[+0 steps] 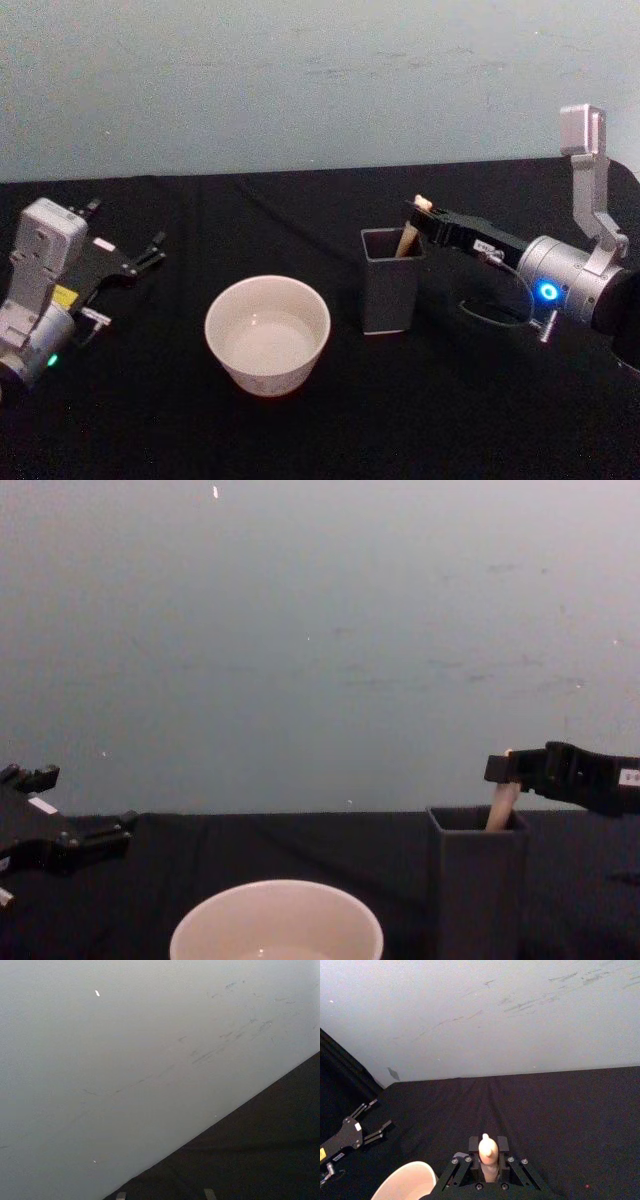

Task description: Pick up the stirring spoon with one hand, stir inside the cup, then place it back in its original position.

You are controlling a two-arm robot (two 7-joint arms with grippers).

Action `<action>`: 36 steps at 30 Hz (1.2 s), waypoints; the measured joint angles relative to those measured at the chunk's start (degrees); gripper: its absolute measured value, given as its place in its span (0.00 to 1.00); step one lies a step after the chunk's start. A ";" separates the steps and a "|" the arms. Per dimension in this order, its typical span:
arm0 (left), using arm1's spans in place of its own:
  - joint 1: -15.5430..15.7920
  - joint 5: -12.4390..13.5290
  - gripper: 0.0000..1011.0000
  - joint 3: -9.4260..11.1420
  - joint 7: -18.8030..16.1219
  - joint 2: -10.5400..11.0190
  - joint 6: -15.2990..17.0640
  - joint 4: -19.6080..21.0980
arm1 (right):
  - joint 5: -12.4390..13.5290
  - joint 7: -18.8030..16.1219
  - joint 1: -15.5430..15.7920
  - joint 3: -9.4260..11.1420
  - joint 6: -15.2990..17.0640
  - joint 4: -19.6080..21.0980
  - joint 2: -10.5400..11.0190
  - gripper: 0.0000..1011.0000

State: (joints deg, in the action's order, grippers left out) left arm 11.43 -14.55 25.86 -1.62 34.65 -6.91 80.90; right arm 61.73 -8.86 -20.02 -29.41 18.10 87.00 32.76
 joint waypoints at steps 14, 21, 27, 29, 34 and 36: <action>0.00 0.00 0.99 0.00 0.00 0.00 0.00 0.00 | 0.04 -0.08 0.05 0.10 -0.09 0.08 0.00 0.21; 0.00 0.00 0.99 0.00 0.00 0.00 0.00 0.00 | 0.08 -0.10 0.08 0.11 -0.13 0.11 0.00 0.34; 0.00 0.00 0.99 0.00 0.00 0.00 0.00 0.00 | 0.12 -0.10 0.10 0.11 -0.15 0.11 0.00 0.54; 0.00 0.00 0.99 0.00 0.00 0.00 0.00 0.00 | 0.12 -0.10 0.10 0.11 -0.15 0.11 0.00 0.60; 0.00 0.00 0.99 0.00 0.00 0.00 0.00 0.00 | 0.12 -0.10 0.10 0.11 -0.15 0.11 0.00 0.73; 0.00 0.00 0.99 0.00 0.00 0.00 0.00 0.00 | 0.12 -0.10 0.10 0.11 -0.15 0.11 0.00 0.81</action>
State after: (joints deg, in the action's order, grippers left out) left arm 11.43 -14.55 25.86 -1.62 34.65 -6.91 80.90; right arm 61.85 -8.96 -19.92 -29.30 17.95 87.11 32.77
